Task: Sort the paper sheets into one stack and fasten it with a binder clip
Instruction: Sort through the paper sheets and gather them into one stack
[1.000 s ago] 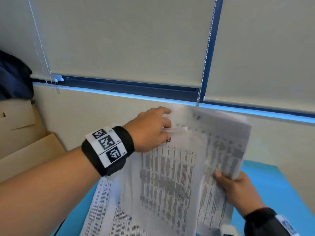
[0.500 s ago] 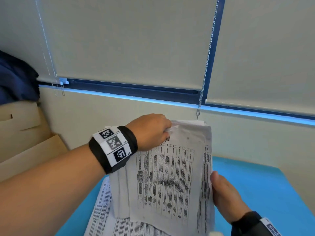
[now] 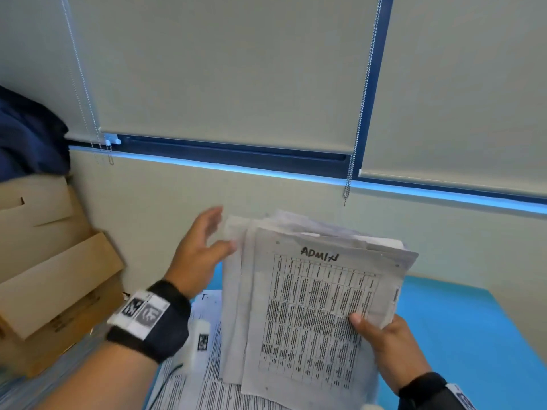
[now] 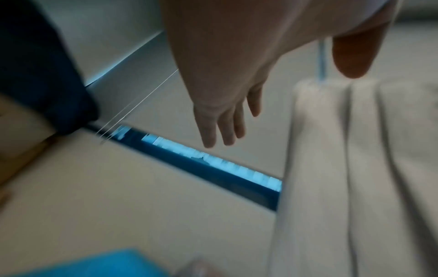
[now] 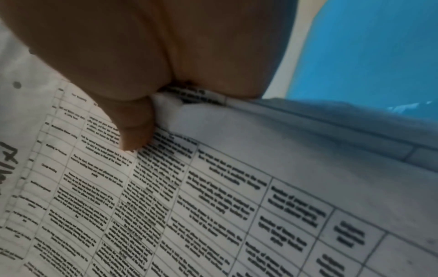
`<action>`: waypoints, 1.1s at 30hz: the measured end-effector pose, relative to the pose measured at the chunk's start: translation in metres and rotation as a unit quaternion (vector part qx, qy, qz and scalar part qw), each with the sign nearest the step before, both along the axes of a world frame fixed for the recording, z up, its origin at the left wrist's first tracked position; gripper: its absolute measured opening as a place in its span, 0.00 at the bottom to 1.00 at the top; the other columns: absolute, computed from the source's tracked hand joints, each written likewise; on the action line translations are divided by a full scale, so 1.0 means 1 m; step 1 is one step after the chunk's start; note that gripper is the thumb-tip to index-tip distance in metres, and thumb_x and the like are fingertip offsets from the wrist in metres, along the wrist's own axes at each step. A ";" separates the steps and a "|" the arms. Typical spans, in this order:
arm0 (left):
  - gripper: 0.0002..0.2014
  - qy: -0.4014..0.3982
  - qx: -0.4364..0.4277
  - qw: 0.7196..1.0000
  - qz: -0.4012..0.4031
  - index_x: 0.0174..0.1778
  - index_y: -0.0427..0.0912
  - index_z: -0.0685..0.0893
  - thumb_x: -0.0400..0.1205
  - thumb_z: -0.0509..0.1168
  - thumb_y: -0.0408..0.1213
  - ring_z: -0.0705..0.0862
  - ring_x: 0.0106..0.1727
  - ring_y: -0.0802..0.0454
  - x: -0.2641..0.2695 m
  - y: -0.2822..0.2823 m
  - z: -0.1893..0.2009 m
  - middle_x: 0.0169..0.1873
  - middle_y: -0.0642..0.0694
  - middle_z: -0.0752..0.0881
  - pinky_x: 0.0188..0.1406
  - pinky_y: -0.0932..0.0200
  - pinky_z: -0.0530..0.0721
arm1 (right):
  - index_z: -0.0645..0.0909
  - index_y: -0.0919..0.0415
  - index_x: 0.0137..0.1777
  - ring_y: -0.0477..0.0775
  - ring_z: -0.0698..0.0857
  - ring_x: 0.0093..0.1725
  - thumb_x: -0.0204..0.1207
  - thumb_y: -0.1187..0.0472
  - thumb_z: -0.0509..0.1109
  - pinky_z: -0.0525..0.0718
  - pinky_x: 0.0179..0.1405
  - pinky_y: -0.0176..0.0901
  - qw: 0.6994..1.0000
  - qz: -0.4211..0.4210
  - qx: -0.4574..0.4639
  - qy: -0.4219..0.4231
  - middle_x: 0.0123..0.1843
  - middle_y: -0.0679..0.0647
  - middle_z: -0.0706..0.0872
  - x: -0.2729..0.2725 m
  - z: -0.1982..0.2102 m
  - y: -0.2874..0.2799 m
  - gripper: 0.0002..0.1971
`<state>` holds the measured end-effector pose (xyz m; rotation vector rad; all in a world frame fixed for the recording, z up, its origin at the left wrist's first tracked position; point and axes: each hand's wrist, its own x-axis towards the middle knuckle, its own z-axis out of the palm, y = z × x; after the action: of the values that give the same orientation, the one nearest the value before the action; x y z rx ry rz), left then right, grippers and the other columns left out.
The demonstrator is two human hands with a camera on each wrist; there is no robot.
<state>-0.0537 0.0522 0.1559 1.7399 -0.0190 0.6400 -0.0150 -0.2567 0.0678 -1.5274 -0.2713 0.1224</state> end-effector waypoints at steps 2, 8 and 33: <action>0.37 0.052 -0.144 0.986 -0.062 0.60 0.44 0.80 0.50 0.74 0.44 0.87 0.54 0.55 -0.004 -0.004 -0.037 0.54 0.47 0.88 0.50 0.66 0.85 | 0.90 0.59 0.55 0.61 0.91 0.55 0.44 0.32 0.84 0.83 0.63 0.65 1.000 0.010 0.008 0.010 0.53 0.57 0.93 0.002 -0.002 0.000 0.42; 0.18 0.165 -0.159 0.973 -0.015 0.50 0.45 0.88 0.63 0.75 0.34 0.91 0.50 0.50 -0.009 -0.038 -0.089 0.43 0.50 0.94 0.58 0.50 0.86 | 0.88 0.60 0.55 0.58 0.92 0.51 0.52 0.37 0.83 0.85 0.59 0.64 1.000 0.031 0.002 -0.003 0.51 0.56 0.93 0.002 0.001 0.017 0.35; 0.36 0.118 -0.214 0.957 0.155 0.78 0.47 0.69 0.74 0.76 0.34 0.76 0.70 0.53 0.011 -0.032 -0.099 0.70 0.52 0.76 0.72 0.49 0.74 | 0.84 0.62 0.62 0.62 0.90 0.55 0.77 0.68 0.69 0.87 0.57 0.64 0.953 -0.125 0.276 0.023 0.57 0.61 0.91 0.034 0.018 0.032 0.14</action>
<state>-0.0429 0.0201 0.0568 1.3934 0.5322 0.6036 0.0194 -0.2252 0.0854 -0.9872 -0.0611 -0.1124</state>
